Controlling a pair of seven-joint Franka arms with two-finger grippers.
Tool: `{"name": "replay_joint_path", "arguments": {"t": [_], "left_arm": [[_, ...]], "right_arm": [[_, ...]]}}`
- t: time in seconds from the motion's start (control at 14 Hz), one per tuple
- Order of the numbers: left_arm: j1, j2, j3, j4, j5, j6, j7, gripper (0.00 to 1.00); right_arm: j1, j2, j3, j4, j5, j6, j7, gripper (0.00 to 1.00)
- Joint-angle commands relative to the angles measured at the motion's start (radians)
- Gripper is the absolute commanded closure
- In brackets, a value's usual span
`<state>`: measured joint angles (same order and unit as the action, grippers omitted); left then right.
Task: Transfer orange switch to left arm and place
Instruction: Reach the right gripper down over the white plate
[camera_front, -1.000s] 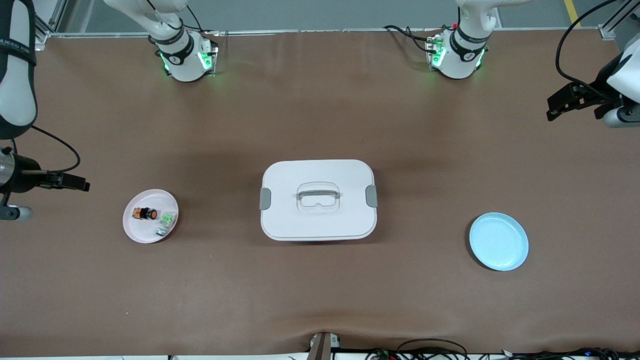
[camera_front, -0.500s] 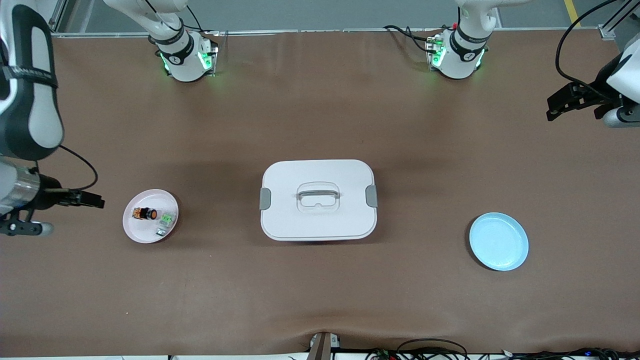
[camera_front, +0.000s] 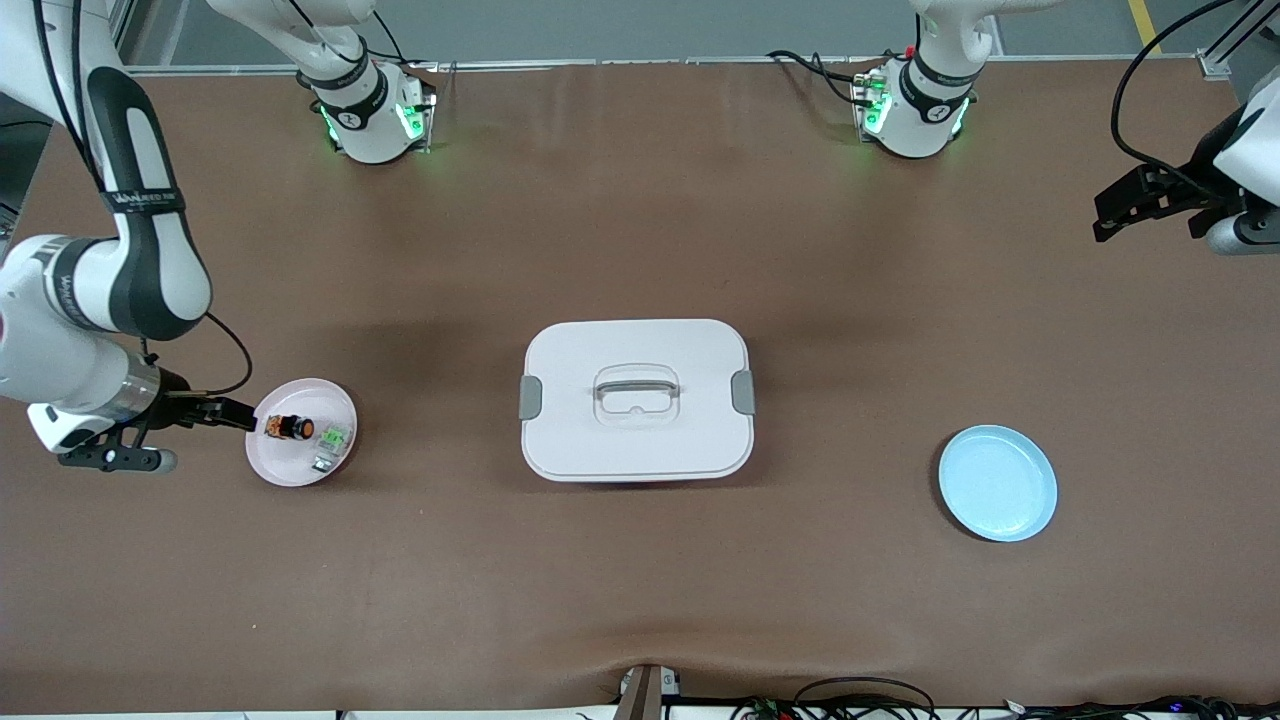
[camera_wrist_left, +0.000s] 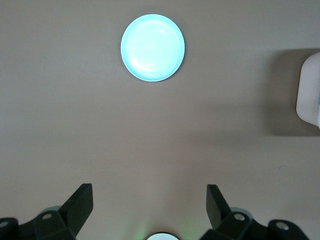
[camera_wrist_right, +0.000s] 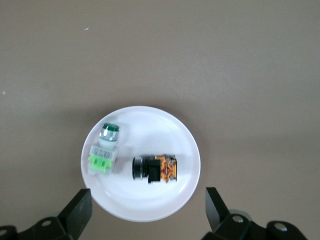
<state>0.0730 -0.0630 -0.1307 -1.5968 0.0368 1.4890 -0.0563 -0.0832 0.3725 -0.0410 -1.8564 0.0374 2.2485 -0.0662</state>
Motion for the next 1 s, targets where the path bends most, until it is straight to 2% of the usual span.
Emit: {"name": "replay_joint_path", "arguments": {"t": [0.0, 0.43, 0.64, 0.93], "left_arm": [[0.001, 0.005, -0.003, 0.018, 0.009, -0.013, 0.024, 0.00], [0.004, 0.003, -0.003, 0.008, 0.009, -0.013, 0.026, 0.00], [0.010, 0.003, -0.001, 0.009, 0.009, -0.013, 0.026, 0.00], [0.010, 0.003, -0.001, 0.011, 0.009, -0.010, 0.026, 0.00]], "right_arm": [[0.002, -0.015, 0.007, -0.096, 0.016, 0.121, -0.012, 0.00], [-0.009, 0.038, 0.007, -0.109, 0.022, 0.134, -0.007, 0.00], [-0.016, 0.075, 0.007, -0.107, 0.100, 0.134, -0.027, 0.00], [-0.015, 0.109, 0.007, -0.099, 0.102, 0.137, -0.043, 0.00]]}}
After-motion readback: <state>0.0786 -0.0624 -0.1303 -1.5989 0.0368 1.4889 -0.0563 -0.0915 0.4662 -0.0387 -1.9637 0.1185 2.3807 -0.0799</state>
